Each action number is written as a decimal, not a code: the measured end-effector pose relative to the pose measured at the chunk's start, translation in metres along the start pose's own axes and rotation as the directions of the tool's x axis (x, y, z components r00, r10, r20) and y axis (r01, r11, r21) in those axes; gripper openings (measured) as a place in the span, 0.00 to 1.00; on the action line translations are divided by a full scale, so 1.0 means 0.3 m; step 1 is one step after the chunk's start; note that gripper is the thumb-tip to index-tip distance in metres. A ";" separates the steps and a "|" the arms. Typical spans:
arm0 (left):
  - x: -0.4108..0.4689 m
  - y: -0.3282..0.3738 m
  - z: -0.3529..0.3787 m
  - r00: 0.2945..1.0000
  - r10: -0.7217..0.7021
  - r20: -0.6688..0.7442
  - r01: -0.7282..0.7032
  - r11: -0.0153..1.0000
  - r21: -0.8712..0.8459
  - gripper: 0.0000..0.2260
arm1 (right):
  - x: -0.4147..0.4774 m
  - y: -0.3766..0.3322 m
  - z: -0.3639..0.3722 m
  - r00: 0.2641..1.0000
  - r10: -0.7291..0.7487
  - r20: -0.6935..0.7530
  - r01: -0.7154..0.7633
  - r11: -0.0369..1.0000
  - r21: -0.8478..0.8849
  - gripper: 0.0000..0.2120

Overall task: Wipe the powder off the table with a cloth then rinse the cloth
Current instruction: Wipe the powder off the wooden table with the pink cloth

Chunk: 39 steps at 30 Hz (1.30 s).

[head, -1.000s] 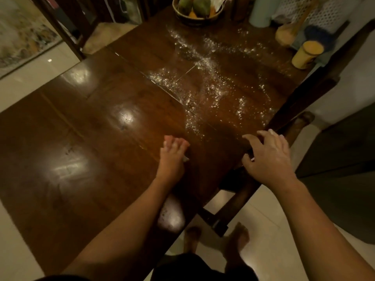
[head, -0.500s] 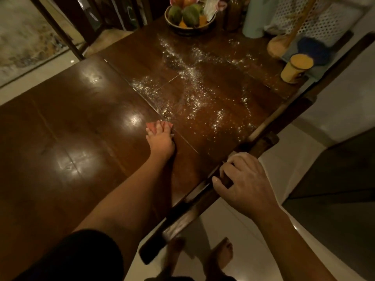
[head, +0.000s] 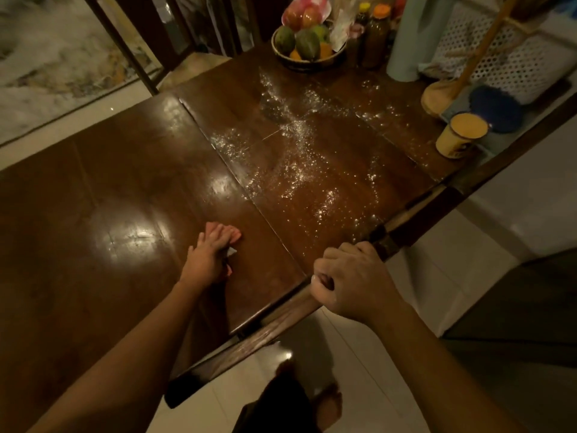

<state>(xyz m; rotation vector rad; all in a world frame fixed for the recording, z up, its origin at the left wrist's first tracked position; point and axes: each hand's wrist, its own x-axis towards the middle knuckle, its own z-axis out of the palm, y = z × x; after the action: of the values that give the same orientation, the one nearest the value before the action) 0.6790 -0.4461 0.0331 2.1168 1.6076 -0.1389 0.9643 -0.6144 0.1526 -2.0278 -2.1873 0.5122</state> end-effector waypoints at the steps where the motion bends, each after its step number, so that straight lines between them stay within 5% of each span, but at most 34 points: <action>1: 0.022 0.025 0.008 0.995 -0.086 -0.056 0.081 0.994 -0.078 0.31 | 0.005 0.005 -0.006 0.999 -0.015 0.028 0.015 1.000 0.002 0.14; 4: 0.108 0.189 0.032 0.926 -0.335 -0.174 0.290 0.927 -0.239 0.30 | 0.037 0.010 -0.018 0.990 -0.039 0.137 0.042 0.999 -0.019 0.15; 6: 0.172 0.315 0.053 0.918 -0.334 -0.214 0.282 0.929 -0.241 0.32 | 0.067 0.017 -0.029 0.981 -0.051 0.189 0.052 0.999 0.000 0.15; 11: 0.286 0.558 0.095 0.986 0.092 -0.143 -0.112 0.984 -0.137 0.26 | 0.167 0.091 -0.106 0.974 -0.034 0.226 -0.037 0.952 0.303 0.04; 14: 0.268 0.603 0.147 0.940 0.334 -0.069 -0.340 0.932 -0.123 0.21 | 0.261 0.164 -0.163 0.961 -0.017 0.275 -0.086 0.930 0.358 0.08; 17: 0.274 0.535 0.150 0.912 0.402 -0.083 -0.408 0.909 -0.083 0.25 | 0.375 0.252 -0.177 0.972 0.068 0.227 -0.137 0.943 0.304 0.16; 22: 0.378 0.321 0.015 0.942 0.007 -0.335 -0.059 0.987 -0.147 0.32 | 0.558 0.374 -0.104 0.961 0.168 0.221 -0.226 0.936 0.269 0.24; 26: 0.534 0.216 -0.066 0.870 -0.334 -0.362 0.259 0.935 -0.241 0.27 | 0.733 0.474 -0.045 0.930 0.204 0.304 -0.254 0.958 0.134 0.32; 29: 0.627 0.284 -0.094 0.822 -0.419 -0.385 0.320 0.900 -0.295 0.27 | 0.877 0.559 -0.011 0.929 0.233 0.289 -0.257 0.965 0.048 0.33; 31: 0.644 0.391 -0.085 0.876 -0.286 -0.389 0.164 0.934 -0.318 0.28 | 0.959 0.610 0.005 0.931 0.244 0.272 -0.263 0.964 0.034 0.32; 35: 0.566 0.534 0.024 0.944 0.218 -0.248 -0.258 0.956 -0.140 0.30 | 1.050 0.671 0.054 0.944 0.220 0.247 -0.216 0.976 -0.044 0.30; 39: 0.507 0.381 0.032 0.948 0.235 -0.214 -0.253 0.966 -0.059 0.30 | 1.052 0.694 0.105 0.963 0.197 0.183 -0.195 0.980 -0.026 0.29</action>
<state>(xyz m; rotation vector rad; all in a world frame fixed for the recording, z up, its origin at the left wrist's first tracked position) 0.8339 -0.3386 0.0055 2.3016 1.4146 0.2343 1.1204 -0.2988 0.0112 -2.3007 -2.0963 0.7434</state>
